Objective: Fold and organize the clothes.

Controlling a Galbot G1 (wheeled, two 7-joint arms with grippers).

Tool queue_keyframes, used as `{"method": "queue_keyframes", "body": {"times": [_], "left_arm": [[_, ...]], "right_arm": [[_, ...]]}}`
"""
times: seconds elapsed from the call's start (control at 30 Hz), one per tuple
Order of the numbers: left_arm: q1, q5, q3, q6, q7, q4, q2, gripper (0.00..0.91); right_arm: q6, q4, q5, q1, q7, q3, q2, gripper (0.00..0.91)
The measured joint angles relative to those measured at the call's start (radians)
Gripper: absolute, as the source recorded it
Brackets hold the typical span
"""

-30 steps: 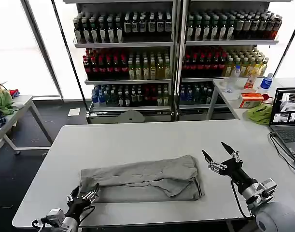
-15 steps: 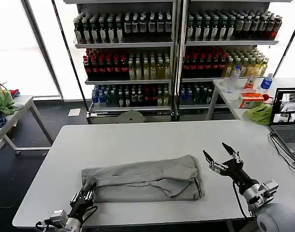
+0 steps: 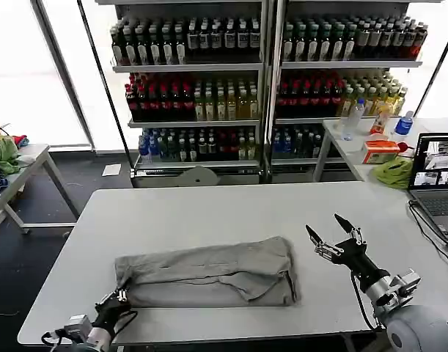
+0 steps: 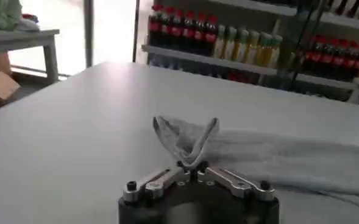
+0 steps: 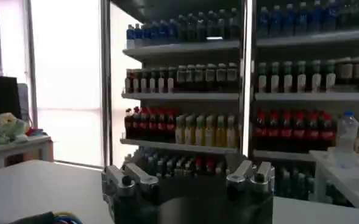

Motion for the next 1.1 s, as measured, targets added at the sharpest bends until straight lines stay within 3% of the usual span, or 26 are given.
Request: {"method": "queue_keyframes", "body": {"times": [0.67, 0.9, 1.1], "left_arm": [[-0.004, -0.117, -0.383, 0.044, 0.106, 0.004, 0.242, 0.01], [-0.022, -0.176, -0.355, 0.082, 0.08, -0.088, 0.294, 0.01], [-0.061, -0.21, -0.224, 0.122, 0.026, -0.155, 0.309, 0.01]], "right_arm": [[-0.011, -0.008, 0.008, 0.047, 0.012, -0.039, -0.003, 0.907], [-0.009, 0.009, 0.014, 0.026, 0.012, -0.018, 0.0, 0.907], [-0.009, 0.025, 0.015, -0.002, 0.012, 0.005, 0.007, 0.907]]}}
